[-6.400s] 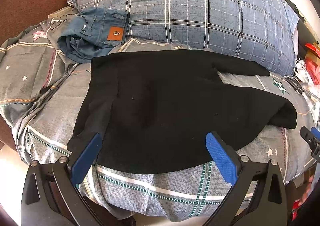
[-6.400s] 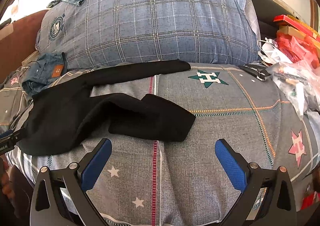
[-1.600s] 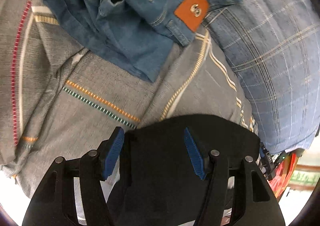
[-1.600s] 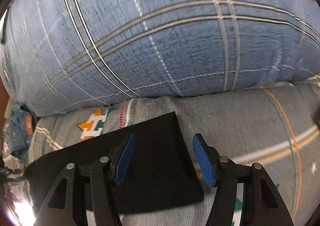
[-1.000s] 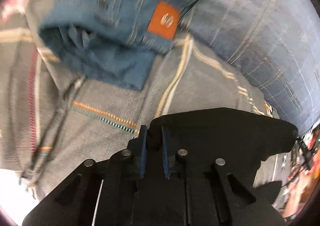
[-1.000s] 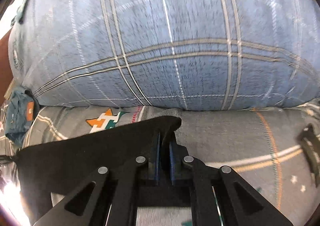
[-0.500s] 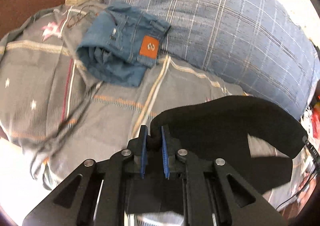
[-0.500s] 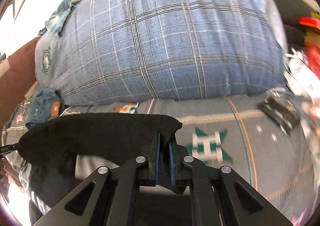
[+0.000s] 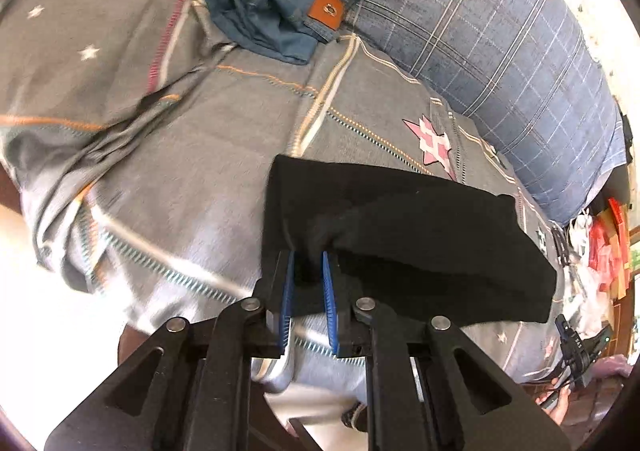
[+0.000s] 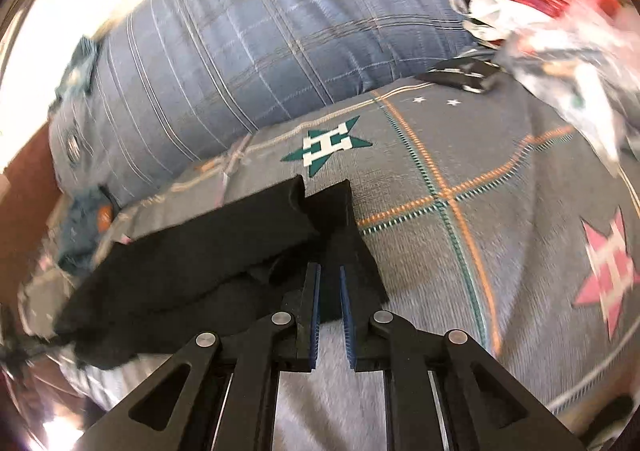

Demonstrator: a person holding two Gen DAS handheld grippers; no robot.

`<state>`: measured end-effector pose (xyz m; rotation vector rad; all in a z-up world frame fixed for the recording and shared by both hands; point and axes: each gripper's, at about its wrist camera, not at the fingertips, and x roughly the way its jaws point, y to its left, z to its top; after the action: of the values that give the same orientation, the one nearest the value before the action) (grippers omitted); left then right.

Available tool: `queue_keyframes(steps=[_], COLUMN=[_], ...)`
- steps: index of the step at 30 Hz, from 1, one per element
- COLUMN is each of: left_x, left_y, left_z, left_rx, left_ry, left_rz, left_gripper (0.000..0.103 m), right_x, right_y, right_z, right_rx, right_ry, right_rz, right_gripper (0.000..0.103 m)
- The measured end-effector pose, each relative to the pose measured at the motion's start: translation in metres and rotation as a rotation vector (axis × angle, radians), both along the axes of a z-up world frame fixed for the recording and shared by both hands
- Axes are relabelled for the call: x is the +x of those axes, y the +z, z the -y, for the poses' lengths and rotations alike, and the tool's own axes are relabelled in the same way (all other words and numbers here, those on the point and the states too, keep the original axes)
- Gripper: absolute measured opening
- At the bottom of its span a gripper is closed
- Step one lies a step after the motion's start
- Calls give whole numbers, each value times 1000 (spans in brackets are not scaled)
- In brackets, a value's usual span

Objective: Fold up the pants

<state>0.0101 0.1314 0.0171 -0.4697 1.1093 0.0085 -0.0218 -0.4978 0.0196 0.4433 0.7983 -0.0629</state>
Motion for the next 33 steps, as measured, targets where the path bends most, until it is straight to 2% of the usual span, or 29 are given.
queue_keyframes(steps=[3, 5, 6, 7, 8, 10, 13, 15, 16, 20, 22, 24, 29, 33], left_x=[-17, -17, -15, -11, -7, 2, 7, 10, 12, 20, 27, 33, 48, 57], left_y=[11, 16, 18, 20, 21, 17, 2, -8, -11, -28, -31, -35, -38, -38], left_z=[-9, -9, -6, -2, 2, 8, 15, 16, 16, 12, 12, 11, 14, 14], left_rx=[-112, -189, -220, -242, -246, -269, -350, -361, -365, -421, -403, -386, -405, -366], left_ry=[25, 23, 19, 15, 20, 22, 13, 29, 38, 79, 90, 95, 100, 97], left_rz=[14, 32, 36, 43, 47, 29, -22, -46, -53, -105, -113, -117, -116, -106], left_gripper=[13, 23, 39, 55, 59, 59, 59, 59, 59, 59, 59, 59, 59, 59], right_x=[-10, -9, -7, -2, 3, 14, 26, 33, 37, 52, 56, 60, 70, 79], right_y=[8, 7, 5, 3, 2, -3, -15, -21, -23, -32, -28, -28, -36, -42], right_z=[2, 3, 3, 2, 1, -1, -3, -1, 0, -5, -13, -17, -9, -5], right_rx=[56, 111, 148, 189, 219, 311, 408, 438, 445, 523, 525, 509, 526, 551], right_ry=[-13, -14, -16, -15, -18, -25, -55, -79, -88, -89, -62, -56, -112, -133], right_rz=[1, -13, -20, -25, -23, -16, -32, -39, -43, -53, -29, -52, -69, -72], right_gripper=[14, 25, 36, 42, 42, 43, 48, 49, 52, 52, 52, 52, 52, 52])
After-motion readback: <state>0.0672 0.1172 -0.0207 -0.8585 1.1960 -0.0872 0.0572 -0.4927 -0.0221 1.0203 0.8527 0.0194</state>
